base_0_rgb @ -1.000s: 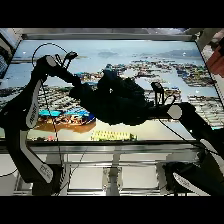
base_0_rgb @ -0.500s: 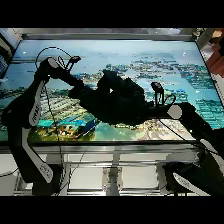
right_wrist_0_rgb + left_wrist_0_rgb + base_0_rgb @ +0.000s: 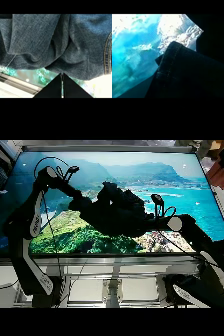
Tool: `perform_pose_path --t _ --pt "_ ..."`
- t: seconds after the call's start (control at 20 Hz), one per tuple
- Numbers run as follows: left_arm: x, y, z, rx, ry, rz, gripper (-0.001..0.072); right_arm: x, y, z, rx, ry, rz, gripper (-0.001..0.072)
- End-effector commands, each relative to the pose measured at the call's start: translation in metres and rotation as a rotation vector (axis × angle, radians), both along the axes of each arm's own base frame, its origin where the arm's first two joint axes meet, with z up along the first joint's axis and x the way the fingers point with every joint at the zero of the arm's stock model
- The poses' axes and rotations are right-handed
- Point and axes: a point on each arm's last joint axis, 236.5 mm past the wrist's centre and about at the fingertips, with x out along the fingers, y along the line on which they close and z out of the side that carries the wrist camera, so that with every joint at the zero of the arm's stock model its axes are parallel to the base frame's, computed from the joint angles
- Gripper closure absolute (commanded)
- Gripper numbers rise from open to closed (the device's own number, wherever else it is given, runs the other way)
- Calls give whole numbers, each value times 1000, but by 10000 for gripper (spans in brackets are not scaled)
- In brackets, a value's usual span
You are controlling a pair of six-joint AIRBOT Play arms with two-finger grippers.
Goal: Fold the clothes and pants, and hang the long-sleeved shirts on hangers.
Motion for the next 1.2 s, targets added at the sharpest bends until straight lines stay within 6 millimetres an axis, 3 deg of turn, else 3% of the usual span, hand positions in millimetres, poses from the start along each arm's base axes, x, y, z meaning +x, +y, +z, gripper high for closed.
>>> perform_pose_path --t 0.0,0.45,0.7,1.0,1.05,1.1,1.15 --pt "-5 3 -4 -1 31 0 321 0 2 1 7 2 0 691" --pt "5 17 -9 60 0 34 320 -1 2 1 9 3 -1 691" --pt "1 -10 2 -45 -2 -7 352 -1 2 1 10 3 -1 691" --pt "-12 2 -22 43 76 -4 365 -1 3 1 14 6 -2 691" --pt "-12 4 -22 46 77 -1 441 -1 3 1 14 6 -2 691" --pt "-12 5 -21 47 77 0 567 -1 3 1 14 6 -2 691" --pt "-12 5 -21 45 80 0 599 -1 3 1 14 6 -2 691"
